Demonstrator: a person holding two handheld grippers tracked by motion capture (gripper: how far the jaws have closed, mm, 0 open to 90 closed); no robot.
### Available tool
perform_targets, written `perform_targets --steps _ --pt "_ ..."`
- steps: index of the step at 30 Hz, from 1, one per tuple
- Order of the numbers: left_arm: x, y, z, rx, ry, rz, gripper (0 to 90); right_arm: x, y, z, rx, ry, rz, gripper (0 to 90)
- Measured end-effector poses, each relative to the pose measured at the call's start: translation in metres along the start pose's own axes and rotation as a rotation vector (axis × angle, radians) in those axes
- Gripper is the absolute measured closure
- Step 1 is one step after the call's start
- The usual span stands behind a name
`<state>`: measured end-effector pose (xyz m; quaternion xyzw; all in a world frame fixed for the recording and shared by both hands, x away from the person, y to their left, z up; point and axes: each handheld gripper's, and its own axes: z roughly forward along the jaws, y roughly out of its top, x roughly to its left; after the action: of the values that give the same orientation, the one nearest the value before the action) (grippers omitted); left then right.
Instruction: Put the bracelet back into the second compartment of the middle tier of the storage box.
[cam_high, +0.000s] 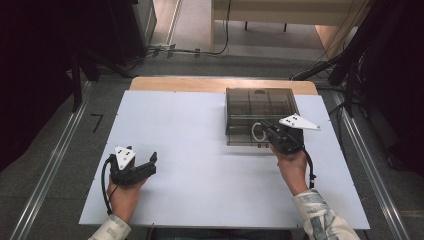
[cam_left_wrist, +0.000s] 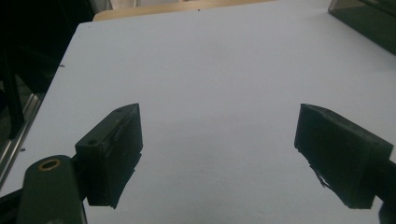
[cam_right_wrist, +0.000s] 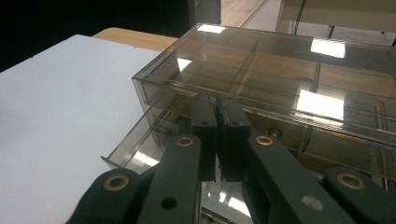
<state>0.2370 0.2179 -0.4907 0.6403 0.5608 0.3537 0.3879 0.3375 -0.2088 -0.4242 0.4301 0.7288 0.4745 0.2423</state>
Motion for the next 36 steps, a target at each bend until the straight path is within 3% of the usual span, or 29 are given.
perform_targets --steps 15,36 --pt "0.0 0.0 0.0 -0.001 -0.001 -0.002 16.1 -0.006 -0.006 0.009 0.021 -0.018 0.01 84.4" --pt "0.001 0.0 0.0 -0.001 -0.002 -0.006 16.1 -0.02 -0.017 0.022 0.092 -0.062 0.028 84.2"
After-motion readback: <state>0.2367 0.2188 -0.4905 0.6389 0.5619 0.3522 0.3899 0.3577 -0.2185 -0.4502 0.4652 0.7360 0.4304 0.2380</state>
